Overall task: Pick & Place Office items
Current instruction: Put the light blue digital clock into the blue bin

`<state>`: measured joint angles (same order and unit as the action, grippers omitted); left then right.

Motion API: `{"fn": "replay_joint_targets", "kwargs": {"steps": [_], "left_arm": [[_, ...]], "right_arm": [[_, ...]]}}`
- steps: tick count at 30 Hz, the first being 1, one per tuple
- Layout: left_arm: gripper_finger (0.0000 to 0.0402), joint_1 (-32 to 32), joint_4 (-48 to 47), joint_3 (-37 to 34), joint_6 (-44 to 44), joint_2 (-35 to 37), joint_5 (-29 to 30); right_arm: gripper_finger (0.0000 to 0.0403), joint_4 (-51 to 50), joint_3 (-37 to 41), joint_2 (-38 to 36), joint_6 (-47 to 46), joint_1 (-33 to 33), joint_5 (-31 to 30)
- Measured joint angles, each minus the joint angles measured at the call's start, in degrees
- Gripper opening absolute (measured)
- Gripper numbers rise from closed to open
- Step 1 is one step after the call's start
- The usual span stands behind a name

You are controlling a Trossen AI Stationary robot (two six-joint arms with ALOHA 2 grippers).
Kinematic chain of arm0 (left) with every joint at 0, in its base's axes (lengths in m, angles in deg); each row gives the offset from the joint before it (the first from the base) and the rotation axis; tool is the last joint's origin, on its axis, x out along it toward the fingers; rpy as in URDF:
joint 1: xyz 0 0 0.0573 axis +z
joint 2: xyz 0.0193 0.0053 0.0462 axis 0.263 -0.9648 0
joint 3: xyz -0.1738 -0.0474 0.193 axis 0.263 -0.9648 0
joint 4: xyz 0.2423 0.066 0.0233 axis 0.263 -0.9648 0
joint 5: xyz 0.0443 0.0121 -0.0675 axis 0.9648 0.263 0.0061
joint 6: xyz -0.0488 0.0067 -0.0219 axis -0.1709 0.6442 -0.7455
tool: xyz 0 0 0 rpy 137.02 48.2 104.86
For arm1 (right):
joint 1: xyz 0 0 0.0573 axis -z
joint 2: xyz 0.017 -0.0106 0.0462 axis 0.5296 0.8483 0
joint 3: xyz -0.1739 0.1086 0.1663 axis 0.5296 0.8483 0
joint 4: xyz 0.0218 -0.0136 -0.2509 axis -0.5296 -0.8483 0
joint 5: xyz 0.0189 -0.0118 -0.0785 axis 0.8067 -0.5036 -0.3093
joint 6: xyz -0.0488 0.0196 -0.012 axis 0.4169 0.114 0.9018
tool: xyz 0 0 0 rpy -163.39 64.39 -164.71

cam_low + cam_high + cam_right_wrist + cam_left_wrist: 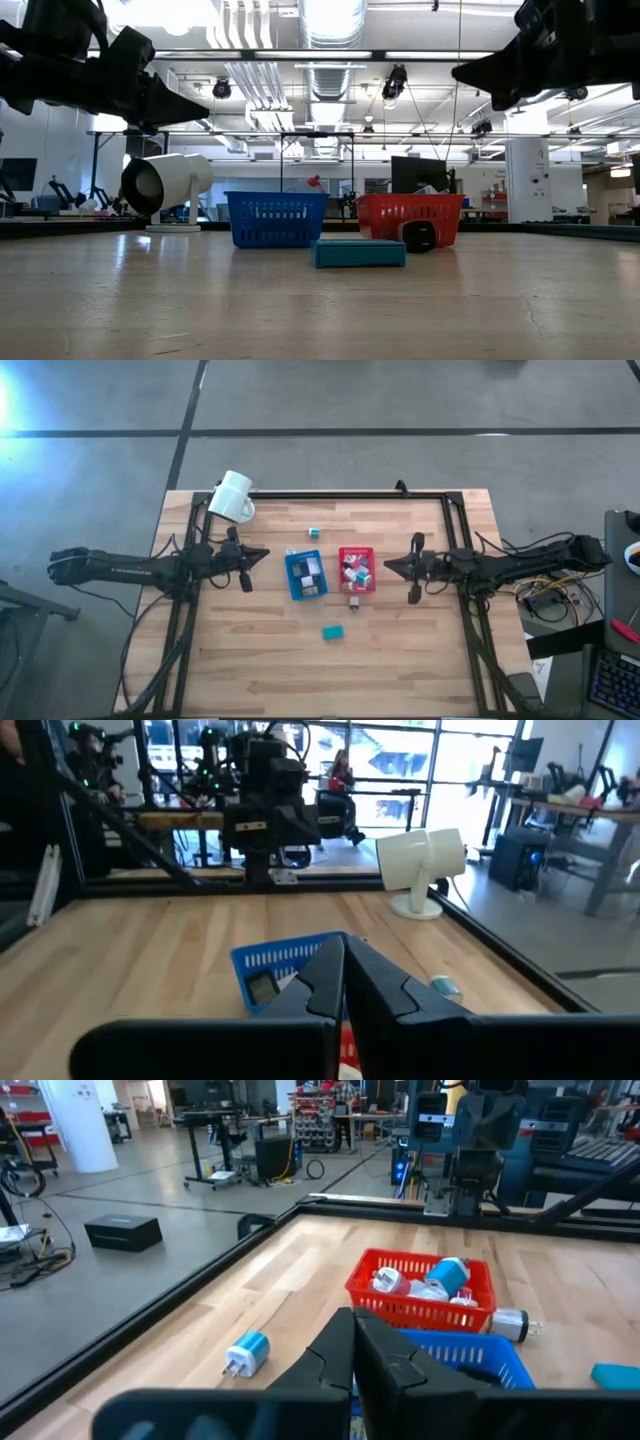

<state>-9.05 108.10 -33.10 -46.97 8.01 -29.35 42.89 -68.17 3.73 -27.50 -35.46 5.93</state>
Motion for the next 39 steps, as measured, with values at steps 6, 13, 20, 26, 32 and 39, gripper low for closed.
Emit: {"fn": "replay_joint_targets", "kwargs": {"steps": [6, 13, 20, 26, 32, 39], "left_arm": [[0.0015, 0.0, 0.3, 0.1, 2.7, 0.0, 0.5], [0.0016, 0.0, 1.8, 0.1, 2.4, 0.0, 0.5], [0.0016, 0.0, 1.8, 0.1, 1.4, 0.0, 0.5], [0.0016, 0.0, 1.8, 0.1, 1.4, -0.4, 0.5], [0.0016, 0.0, 1.7, 0.0, 0.7, -0.9, 0.5], [0.0016, 0.0, 1.7, 0.0, 0.5, -1.1, 0.5]], "right_arm": [[0.0008, 0.1, 0.0, 0.1, 3.2, 0.0, 0.0], [0.0008, 0.1, -0.1, 0.1, 3.2, 0.0, 0.0], [0.0008, 0.1, -0.1, 0.1, 2.8, 0.0, 0.4], [0.0008, 0.2, -0.1, 0.6, 3.2, 0.0, 0.4], [0.0008, 0.6, -0.1, 1.2, 3.2, 0.0, 0.4], [0.0008, 1.0, -0.1, 1.3, 3.2, 0.0, 0.4]]}}
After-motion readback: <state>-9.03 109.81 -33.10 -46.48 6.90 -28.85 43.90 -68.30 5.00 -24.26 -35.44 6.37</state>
